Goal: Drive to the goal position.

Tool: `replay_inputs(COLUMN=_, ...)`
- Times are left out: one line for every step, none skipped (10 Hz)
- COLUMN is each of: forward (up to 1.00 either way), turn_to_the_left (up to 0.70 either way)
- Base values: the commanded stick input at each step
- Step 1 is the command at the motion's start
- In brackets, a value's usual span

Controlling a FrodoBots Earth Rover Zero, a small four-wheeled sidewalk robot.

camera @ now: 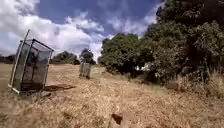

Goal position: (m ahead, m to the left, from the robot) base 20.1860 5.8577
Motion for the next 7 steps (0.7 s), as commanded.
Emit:
replay_inputs(forward=0.7, turn_to_the_left=0.0)
replay_inputs(forward=0.7, turn_to_the_left=0.0)
replay_inputs(forward=0.7, turn_to_the_left=0.0)
replay_inputs(forward=0.7, turn_to_the_left=0.0)
replay_inputs(forward=0.7, turn_to_the_left=0.0)
replay_inputs(forward=0.7, turn_to_the_left=-0.03)
replay_inputs(forward=0.7, turn_to_the_left=-0.26)
